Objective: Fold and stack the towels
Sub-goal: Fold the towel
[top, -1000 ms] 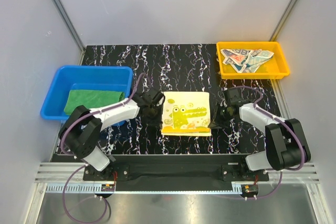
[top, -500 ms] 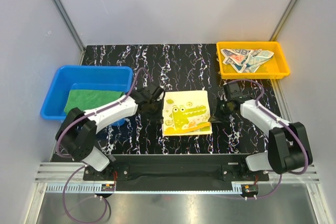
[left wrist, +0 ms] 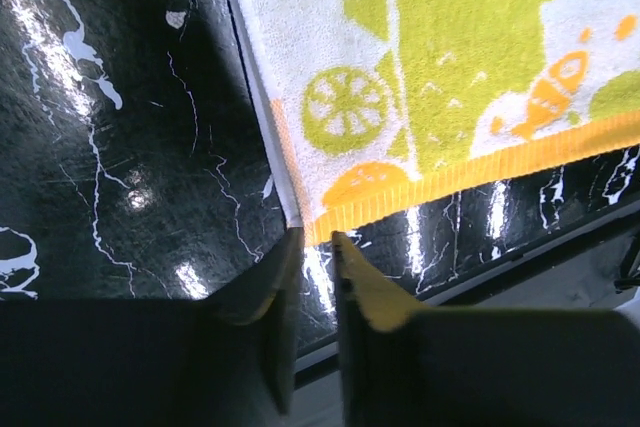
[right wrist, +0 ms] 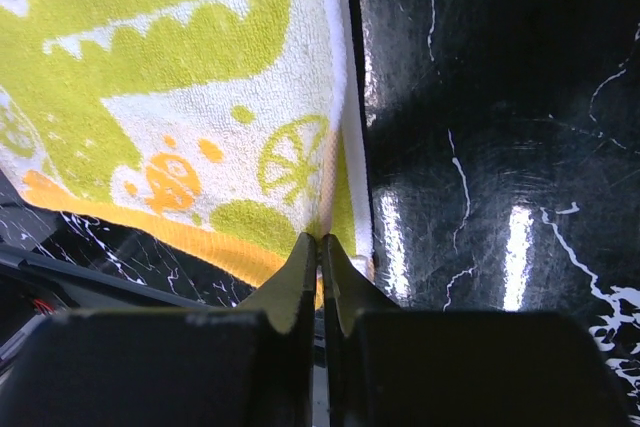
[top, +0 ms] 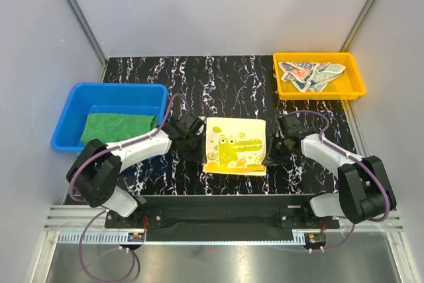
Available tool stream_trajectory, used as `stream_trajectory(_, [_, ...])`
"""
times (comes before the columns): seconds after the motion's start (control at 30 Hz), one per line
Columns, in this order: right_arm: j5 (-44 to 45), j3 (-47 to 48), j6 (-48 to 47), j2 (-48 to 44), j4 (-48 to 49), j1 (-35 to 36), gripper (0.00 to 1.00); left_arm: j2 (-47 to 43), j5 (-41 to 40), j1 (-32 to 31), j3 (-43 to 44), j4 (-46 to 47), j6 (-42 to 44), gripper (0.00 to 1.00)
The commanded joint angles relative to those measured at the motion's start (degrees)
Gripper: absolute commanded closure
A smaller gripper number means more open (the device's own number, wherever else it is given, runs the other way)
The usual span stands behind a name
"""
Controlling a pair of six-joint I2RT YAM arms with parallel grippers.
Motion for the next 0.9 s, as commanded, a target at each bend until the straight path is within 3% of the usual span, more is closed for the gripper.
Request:
stream_trajectory(0.0, [-0.3,0.7,0.6,-0.4,2.3,0.6,0.98,0.0,-1.5,-0.2,-0.7,4.6,0.1,0.69])
stream_trajectory(0.27, [-0.3,0.0,0.3,-0.5,3.1,0.6,0.99,3.4,0.3,-0.2,-2.7,8.3,0.2,0.68])
stream_trajectory(0.87, [-0.2,0.1,0.2,-0.2,3.5,0.6,1.00,4.1,0.4,-0.4,-1.9,7.9,-0.2,0.87])
